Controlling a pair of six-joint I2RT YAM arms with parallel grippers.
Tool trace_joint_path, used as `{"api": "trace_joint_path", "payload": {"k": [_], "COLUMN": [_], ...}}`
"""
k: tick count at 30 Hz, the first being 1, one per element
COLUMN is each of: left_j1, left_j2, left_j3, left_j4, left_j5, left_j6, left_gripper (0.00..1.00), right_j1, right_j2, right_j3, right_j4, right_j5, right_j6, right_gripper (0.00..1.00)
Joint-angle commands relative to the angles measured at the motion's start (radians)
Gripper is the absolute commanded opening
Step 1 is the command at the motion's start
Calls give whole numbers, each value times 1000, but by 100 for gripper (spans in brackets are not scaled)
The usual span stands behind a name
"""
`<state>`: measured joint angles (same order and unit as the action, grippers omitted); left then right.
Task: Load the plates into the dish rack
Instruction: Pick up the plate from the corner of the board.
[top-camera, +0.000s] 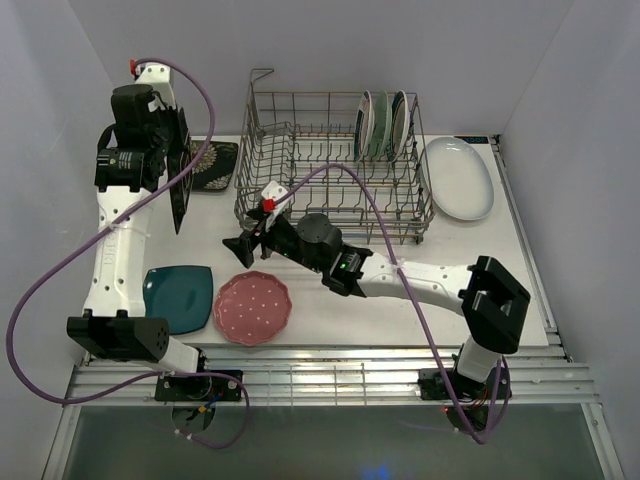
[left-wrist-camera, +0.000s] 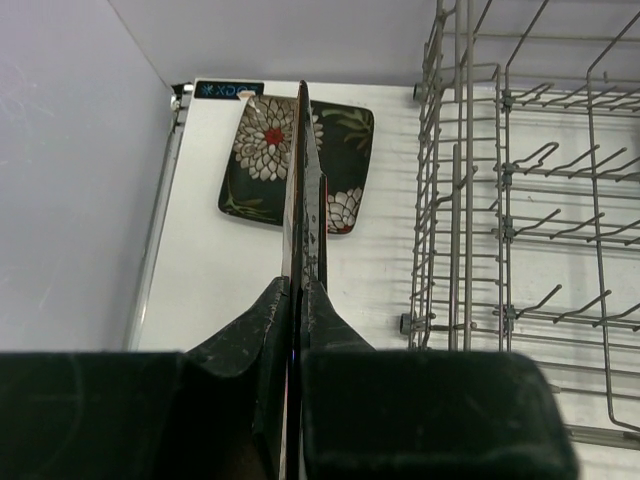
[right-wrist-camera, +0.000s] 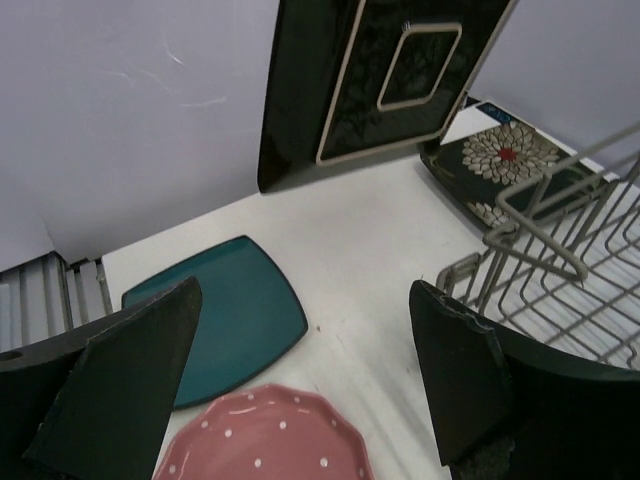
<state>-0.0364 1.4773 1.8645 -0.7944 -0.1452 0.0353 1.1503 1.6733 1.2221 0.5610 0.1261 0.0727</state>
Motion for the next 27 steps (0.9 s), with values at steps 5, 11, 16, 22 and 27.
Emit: {"api": "trace_joint_path", "payload": {"k": [5, 11, 16, 22, 27], "left_j1": [7, 12, 15, 15, 15], "left_j2": [-74, -72, -80, -101, -106], "left_j3": [-39, -68, -97, -123, -142], "left_j4": [184, 195, 201, 210, 212], "left_j5": [-40, -74, -113, -123, -102], "left_j6": [-86, -140, -181, -228, -253], "left_gripper": [0, 0, 0, 0, 0], "right_j1": [23, 25, 26, 26, 26], "right_j2": [135, 232, 289, 354, 420], "right_j3": [180, 292, 390, 488, 571], "right_j4": [137, 109, 63, 16, -27], "right_j5": [-29, -25, -19, 6, 20], "right_j6": [-25, -13, -5, 9, 16], "right_gripper": [90, 90, 90, 90, 90]}}
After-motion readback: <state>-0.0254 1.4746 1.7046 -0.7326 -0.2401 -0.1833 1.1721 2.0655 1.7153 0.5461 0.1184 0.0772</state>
